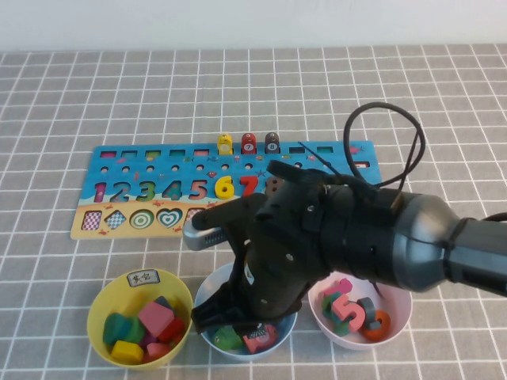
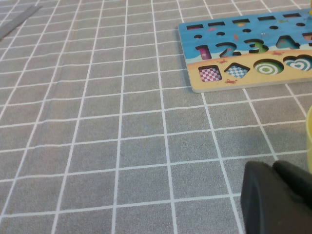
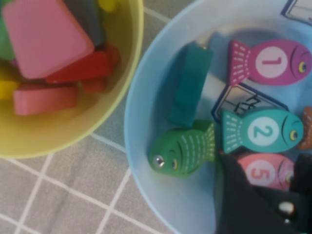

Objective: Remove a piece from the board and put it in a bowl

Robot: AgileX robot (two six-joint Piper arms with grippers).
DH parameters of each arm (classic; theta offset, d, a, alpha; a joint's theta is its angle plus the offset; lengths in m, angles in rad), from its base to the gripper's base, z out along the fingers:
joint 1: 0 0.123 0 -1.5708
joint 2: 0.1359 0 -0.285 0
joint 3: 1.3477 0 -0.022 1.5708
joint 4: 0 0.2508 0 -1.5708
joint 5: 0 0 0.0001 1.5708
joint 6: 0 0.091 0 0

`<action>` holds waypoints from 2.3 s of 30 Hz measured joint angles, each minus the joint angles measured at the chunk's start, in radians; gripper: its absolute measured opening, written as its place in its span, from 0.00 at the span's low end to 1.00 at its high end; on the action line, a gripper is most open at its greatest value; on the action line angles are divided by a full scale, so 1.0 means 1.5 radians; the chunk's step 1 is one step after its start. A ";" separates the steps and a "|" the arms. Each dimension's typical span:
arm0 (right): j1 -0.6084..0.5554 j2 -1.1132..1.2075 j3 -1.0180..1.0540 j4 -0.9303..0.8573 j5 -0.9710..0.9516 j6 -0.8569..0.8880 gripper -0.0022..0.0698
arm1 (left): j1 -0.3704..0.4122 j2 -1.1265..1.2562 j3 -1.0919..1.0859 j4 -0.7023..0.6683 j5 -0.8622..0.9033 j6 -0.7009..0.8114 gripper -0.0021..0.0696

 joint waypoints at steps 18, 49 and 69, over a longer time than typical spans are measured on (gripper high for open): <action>0.000 0.015 -0.005 0.000 0.003 0.001 0.37 | 0.000 0.000 0.000 0.000 0.000 0.000 0.03; 0.030 -0.142 0.010 -0.019 0.131 -0.063 0.02 | 0.000 0.000 0.000 0.000 0.000 0.000 0.03; 0.078 -0.549 0.278 0.000 0.209 -0.121 0.01 | 0.000 0.000 0.000 0.000 0.001 0.000 0.03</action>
